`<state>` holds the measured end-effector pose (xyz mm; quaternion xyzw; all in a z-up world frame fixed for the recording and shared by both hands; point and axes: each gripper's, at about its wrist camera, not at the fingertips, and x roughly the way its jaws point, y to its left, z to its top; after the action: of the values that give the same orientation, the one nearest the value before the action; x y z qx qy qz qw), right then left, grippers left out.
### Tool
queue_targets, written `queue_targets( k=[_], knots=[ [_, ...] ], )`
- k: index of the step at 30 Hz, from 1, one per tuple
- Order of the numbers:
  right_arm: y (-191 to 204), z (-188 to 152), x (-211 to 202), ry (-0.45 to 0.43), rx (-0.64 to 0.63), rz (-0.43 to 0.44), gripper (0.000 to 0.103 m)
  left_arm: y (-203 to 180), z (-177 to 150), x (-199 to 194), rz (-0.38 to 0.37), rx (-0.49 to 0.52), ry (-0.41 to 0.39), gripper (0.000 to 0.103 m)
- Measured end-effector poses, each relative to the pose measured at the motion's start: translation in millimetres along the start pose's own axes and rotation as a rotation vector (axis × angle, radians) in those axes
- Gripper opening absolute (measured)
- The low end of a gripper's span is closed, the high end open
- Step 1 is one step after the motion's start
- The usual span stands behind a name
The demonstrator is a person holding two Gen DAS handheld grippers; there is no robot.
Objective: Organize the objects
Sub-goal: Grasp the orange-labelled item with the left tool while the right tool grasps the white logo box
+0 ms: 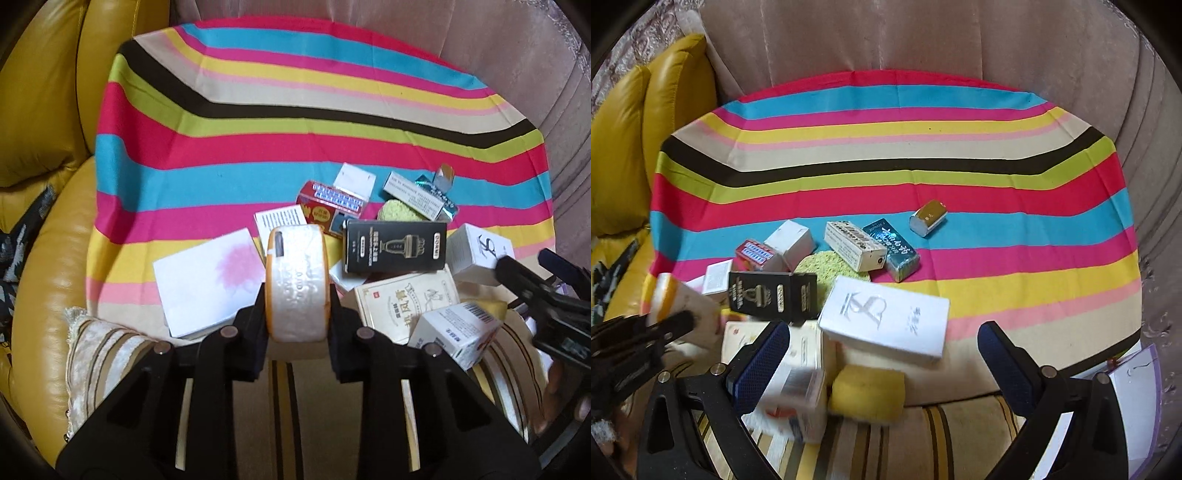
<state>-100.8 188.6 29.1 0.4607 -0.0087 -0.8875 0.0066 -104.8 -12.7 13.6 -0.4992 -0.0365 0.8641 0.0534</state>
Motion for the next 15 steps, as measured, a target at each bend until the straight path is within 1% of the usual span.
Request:
queue_targets(
  k=[2, 4, 6, 10, 12, 15],
  knots=[
    [3, 3, 8, 0.005, -0.010, -0.035, 0.103, -2, 2, -2, -0.001, 0.012, -0.010, 0.031],
    [3, 6, 18, 0.028, -0.010, -0.064, 0.103, -5, 4, -2, -0.003, 0.023, -0.012, 0.031],
    [1, 8, 26, 0.053, 0.005, -0.052, 0.103, -8, 7, -2, -0.006, 0.030, -0.014, 0.031],
    [4, 11, 39, 0.079, -0.004, -0.041, 0.103, -14, 9, 4, -0.008, 0.044, -0.008, 0.031],
    [3, 10, 43, 0.086, -0.001, -0.026, 0.090, -16, 9, 5, -0.007, 0.051, -0.003, 0.031],
    [2, 9, 43, 0.080, 0.004, -0.022, 0.090, -19, 8, 6, -0.007, 0.055, -0.001, 0.031]
  ],
)
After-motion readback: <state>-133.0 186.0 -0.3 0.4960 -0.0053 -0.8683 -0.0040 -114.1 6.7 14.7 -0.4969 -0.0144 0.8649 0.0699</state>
